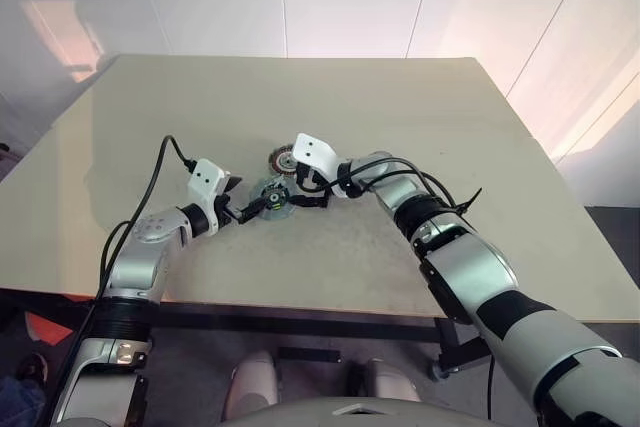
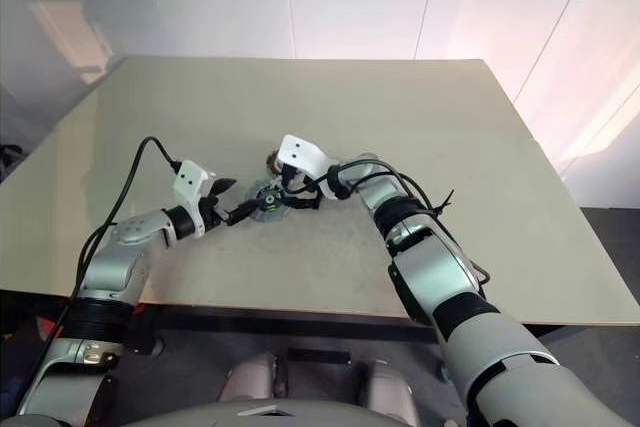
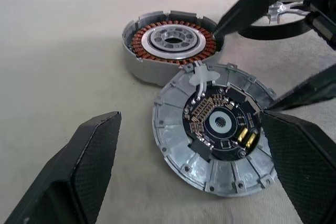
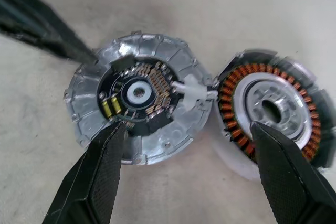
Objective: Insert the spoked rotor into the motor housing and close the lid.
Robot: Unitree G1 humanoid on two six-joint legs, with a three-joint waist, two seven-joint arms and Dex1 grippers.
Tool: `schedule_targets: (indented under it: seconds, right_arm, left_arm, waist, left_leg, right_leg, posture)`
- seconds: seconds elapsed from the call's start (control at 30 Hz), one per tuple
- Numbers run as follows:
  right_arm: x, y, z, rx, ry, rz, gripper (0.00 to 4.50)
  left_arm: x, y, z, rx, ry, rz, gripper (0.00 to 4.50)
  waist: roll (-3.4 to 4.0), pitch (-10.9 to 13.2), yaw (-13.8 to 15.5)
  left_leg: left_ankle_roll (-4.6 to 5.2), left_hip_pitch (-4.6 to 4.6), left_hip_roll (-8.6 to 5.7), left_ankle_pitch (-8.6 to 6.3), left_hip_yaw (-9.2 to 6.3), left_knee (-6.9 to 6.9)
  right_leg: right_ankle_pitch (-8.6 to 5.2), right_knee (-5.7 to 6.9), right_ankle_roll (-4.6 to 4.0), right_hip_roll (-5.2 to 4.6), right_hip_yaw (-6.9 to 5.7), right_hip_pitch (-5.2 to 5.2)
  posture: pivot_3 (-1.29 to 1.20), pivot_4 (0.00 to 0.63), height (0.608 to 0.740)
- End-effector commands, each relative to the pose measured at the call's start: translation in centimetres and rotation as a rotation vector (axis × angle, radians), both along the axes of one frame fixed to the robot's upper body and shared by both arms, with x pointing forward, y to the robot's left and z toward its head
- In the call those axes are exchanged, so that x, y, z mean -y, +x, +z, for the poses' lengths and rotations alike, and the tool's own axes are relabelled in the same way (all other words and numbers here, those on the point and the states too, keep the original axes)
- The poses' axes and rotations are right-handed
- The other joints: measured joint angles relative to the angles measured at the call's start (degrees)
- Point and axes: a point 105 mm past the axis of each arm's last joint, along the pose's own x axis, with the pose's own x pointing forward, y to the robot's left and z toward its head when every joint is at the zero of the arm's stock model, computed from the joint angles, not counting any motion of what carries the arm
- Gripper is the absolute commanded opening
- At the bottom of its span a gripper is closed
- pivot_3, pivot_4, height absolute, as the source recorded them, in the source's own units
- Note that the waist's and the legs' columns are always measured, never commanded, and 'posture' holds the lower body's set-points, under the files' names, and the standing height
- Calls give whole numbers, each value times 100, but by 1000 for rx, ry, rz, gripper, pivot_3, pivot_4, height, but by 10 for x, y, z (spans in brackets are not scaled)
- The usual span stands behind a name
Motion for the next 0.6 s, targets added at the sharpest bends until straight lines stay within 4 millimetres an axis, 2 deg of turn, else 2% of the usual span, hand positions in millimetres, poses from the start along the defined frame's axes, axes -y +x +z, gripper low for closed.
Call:
schedule_targets:
  seconds: [0.03,0.47,0.6]
  right_arm:
    - [-5,6,15,32,25,-5,4316]
    - [6,12,-1,-26,-13,-109,4316]
    - [8,11,-5,-27,-39,-106,3369]
  left_arm:
    - [3,1,16,55,-7,-9,4475]
    - [5,1,15,42,-3,-11,4475]
    - [6,0,14,40,-4,-5,4500]
  waist:
    - [0,0,0]
    - [1,0,2]
    - [1,0,5]
  left_leg:
    - [0,0,0,0,0,0]
    - [-1,2,1,0,1,1]
    - [-2,3,1,1,1,1]
  right_leg:
    - [-1,0,-1,0,0,0]
    - [-1,4,-2,0,0,0]
    - [-1,6,-2,0,1,0]
  posture:
    - [0,0,740]
    - [0,0,740]
    - [0,0,740]
